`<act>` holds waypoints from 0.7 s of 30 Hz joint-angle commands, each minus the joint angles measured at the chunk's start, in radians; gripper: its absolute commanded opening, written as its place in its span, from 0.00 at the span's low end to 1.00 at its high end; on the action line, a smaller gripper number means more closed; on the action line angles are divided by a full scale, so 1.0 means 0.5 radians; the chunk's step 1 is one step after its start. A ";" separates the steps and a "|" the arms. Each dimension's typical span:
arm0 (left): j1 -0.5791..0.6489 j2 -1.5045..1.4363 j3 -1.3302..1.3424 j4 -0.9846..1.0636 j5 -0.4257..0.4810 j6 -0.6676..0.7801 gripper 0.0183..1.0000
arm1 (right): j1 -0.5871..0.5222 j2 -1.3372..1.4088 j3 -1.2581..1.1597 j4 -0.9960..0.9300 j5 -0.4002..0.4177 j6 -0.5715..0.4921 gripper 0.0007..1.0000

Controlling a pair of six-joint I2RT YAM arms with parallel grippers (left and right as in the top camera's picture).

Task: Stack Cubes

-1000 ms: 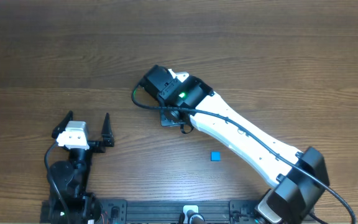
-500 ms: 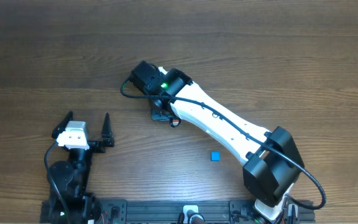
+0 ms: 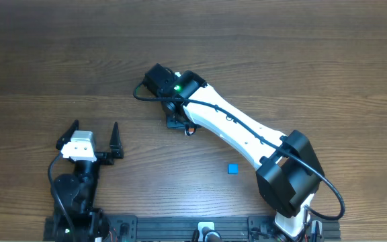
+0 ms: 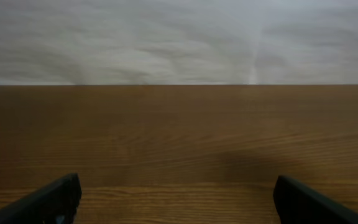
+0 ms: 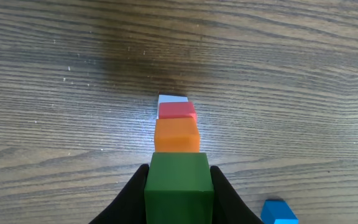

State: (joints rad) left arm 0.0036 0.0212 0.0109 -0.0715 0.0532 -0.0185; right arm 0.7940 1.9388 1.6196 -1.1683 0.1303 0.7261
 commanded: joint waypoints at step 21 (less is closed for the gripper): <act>0.014 -0.016 -0.010 -0.004 0.019 0.022 1.00 | -0.056 0.108 0.041 0.002 -0.080 0.013 0.01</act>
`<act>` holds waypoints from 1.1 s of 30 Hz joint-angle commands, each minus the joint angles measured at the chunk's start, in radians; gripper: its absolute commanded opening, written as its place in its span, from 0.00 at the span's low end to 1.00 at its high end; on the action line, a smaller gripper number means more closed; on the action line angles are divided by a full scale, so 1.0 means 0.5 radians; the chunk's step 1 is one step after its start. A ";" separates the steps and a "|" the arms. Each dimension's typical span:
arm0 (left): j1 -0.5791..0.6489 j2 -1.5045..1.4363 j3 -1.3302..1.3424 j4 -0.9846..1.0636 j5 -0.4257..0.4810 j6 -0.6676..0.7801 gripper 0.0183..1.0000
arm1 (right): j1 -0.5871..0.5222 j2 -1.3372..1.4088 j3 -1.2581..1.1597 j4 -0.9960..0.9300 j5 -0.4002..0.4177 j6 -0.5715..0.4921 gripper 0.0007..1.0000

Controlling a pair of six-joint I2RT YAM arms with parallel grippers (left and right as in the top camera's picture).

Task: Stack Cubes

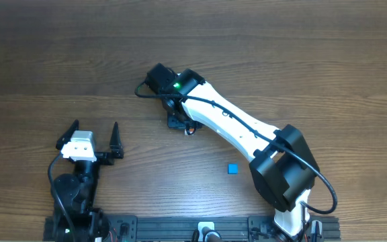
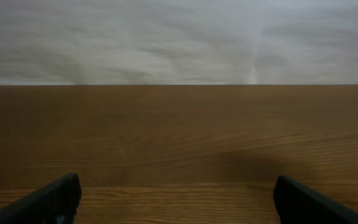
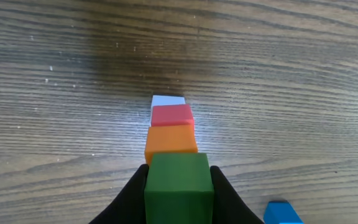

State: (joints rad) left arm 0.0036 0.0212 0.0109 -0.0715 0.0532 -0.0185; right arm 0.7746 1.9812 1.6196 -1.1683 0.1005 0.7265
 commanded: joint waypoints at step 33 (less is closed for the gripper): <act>0.014 -0.016 -0.010 -0.004 0.019 0.022 1.00 | -0.018 0.022 0.043 0.015 -0.058 0.011 0.99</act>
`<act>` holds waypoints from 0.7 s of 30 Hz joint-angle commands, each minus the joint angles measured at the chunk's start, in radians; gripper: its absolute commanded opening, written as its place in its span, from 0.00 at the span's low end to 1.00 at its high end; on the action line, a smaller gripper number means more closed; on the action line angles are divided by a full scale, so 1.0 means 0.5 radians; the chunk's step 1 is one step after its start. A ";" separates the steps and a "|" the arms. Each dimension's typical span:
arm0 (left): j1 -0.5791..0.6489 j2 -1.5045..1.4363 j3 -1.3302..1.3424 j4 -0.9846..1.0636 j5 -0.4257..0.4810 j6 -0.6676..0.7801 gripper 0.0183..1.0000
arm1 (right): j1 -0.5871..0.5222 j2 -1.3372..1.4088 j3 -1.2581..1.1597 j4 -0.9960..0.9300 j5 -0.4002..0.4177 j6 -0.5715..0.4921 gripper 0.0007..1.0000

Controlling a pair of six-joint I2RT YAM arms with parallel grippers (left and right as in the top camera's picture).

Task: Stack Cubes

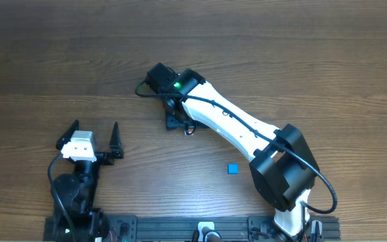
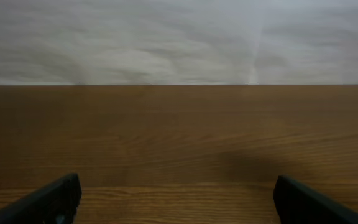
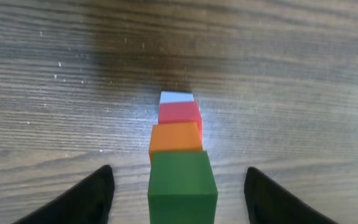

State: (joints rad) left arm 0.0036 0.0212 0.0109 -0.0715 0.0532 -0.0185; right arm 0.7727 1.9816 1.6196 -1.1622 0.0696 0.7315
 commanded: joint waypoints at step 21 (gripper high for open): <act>0.014 -0.016 -0.010 -0.004 0.019 0.022 1.00 | 0.248 -0.968 -0.363 -0.492 0.105 0.102 0.99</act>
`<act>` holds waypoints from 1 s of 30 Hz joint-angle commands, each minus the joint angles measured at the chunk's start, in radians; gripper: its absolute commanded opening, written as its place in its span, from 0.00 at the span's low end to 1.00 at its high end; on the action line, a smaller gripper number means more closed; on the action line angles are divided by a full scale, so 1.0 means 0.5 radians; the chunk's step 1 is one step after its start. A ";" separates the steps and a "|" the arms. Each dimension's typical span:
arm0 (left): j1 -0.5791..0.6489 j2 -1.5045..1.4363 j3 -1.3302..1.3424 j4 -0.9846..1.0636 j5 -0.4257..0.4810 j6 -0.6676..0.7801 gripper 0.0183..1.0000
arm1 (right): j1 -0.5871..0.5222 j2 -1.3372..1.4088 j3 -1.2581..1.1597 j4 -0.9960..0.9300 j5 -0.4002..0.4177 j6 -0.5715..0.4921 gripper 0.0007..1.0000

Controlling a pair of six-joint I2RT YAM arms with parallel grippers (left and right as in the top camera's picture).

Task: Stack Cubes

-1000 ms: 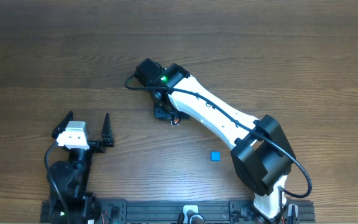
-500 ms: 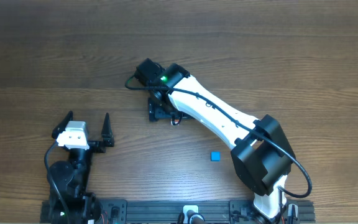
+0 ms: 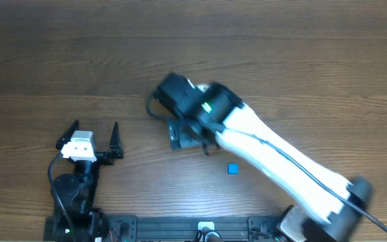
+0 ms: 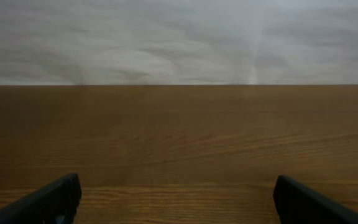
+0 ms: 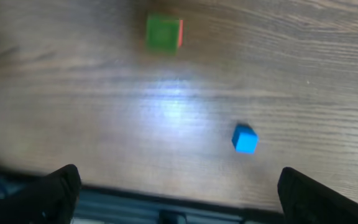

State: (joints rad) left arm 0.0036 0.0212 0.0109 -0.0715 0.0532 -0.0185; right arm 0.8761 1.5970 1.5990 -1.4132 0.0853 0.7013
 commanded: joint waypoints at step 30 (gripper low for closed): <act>0.014 -0.016 -0.010 -0.004 0.019 0.022 1.00 | -0.247 -0.499 -1.851 1.212 0.037 0.126 0.99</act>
State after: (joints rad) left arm 0.0036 0.0212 0.0109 -0.0715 0.0532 -0.0185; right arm 0.7589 1.3636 0.6815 -0.8276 0.1074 0.7792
